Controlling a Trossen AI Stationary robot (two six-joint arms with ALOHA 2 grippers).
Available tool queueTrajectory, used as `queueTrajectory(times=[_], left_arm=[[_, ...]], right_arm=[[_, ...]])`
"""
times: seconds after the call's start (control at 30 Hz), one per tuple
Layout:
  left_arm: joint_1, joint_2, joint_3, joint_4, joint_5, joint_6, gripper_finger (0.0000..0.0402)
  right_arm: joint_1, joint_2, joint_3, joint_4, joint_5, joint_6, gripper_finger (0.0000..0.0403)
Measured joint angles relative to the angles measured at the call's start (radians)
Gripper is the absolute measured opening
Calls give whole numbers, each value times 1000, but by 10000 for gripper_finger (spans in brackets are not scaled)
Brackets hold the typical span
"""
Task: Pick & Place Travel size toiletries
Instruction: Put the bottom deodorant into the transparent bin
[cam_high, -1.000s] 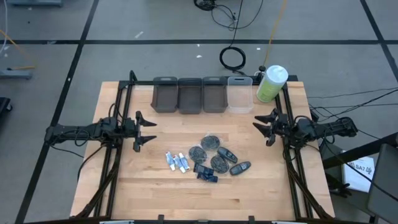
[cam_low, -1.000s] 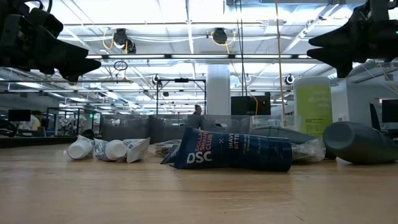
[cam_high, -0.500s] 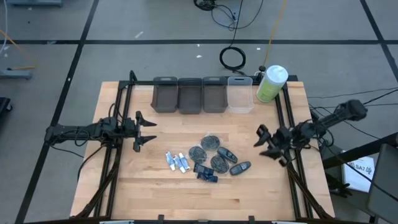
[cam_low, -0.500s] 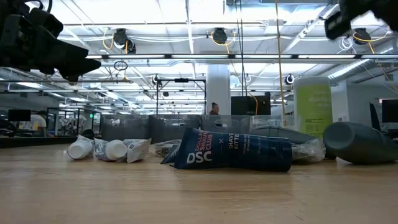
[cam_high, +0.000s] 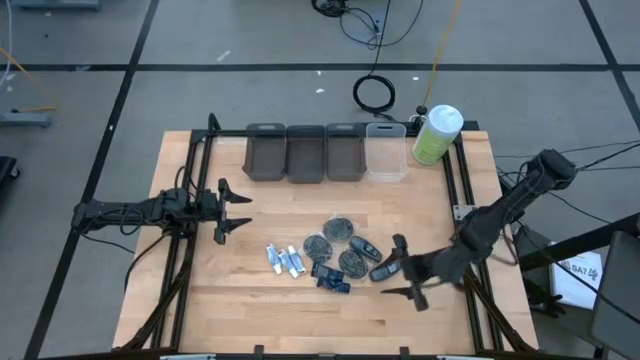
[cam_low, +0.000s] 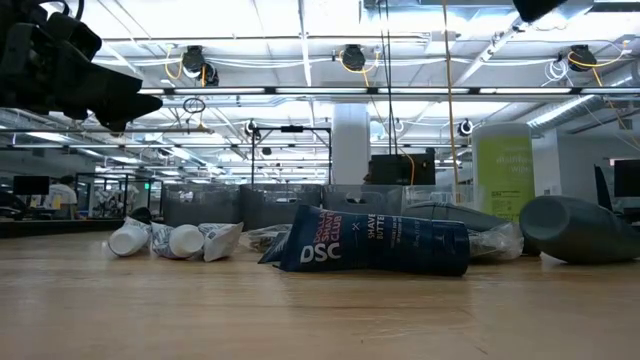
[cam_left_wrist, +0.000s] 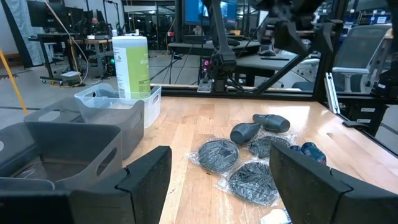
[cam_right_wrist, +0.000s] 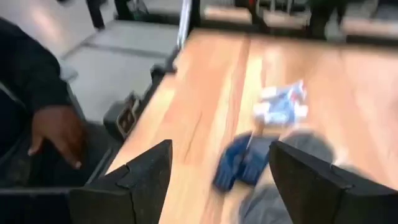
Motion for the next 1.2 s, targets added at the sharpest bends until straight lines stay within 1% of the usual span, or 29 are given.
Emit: queueTrajectory(times=[0.1, 0.3, 0.57, 0.8, 0.97, 1.1, 1.2], left_arm=[[0, 0, 0, 0, 0, 0, 267], [0, 0, 0, 0, 0, 0, 267], [0, 0, 0, 0, 0, 0, 267], [0, 0, 0, 0, 0, 0, 267], [0, 0, 0, 0, 0, 0, 267], [0, 0, 0, 0, 0, 0, 267], [0, 0, 0, 0, 0, 0, 267]], right_arm=[[11, 66, 25, -47, -7, 71, 253], [18, 166, 24, -157, -7, 143, 248], [-2, 271, 23, -337, 24, 161, 250], [-40, 340, 23, -356, 23, 149, 249], [-56, 344, 7, -341, 19, 158, 249], [-57, 344, -25, -337, -33, 192, 249], [-57, 344, -64, -298, -45, 209, 249]])
